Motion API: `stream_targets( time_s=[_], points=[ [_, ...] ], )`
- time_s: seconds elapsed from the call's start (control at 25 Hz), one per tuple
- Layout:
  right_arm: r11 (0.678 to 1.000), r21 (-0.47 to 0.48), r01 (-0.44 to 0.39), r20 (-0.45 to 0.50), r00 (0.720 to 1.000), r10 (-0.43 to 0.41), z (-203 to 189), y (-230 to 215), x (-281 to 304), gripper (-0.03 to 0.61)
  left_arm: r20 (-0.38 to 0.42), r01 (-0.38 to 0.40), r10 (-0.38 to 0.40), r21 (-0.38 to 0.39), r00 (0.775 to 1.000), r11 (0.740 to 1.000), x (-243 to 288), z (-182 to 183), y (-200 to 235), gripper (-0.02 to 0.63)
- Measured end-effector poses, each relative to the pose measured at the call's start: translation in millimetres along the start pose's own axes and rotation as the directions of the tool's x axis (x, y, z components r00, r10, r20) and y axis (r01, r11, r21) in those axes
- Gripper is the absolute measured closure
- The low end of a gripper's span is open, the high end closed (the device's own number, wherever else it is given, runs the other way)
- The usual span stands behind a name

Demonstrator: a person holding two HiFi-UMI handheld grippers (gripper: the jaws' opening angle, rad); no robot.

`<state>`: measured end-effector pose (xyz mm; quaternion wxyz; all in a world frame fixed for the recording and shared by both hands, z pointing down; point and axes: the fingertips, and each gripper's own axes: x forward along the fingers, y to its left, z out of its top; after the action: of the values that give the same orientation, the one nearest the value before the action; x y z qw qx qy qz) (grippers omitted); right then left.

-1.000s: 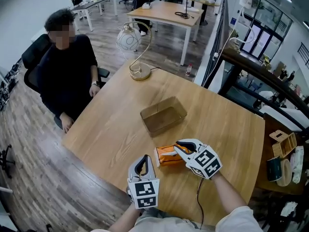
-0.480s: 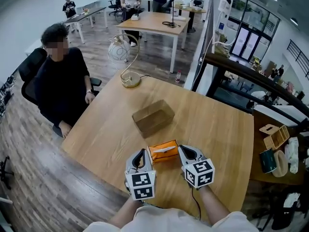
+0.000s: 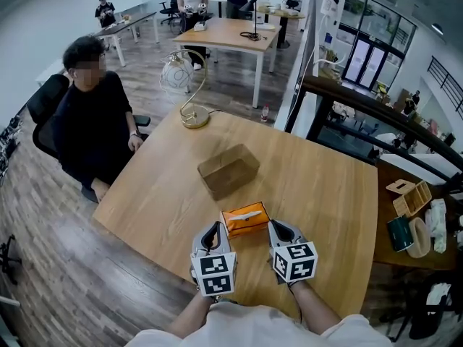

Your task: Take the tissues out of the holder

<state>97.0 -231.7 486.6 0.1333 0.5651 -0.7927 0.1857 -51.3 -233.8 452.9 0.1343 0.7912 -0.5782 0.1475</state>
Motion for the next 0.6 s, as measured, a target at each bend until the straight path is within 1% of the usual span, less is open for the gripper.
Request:
stream_targets(
  time_s=[0.6],
  points=[
    [1.0,-0.02,0.022,0.013,1.0,-0.022,6,7,-8,0.574,0.019,-0.003,0.003,-0.014,1.0,1.0,-14,3,0,0.607]
  ],
)
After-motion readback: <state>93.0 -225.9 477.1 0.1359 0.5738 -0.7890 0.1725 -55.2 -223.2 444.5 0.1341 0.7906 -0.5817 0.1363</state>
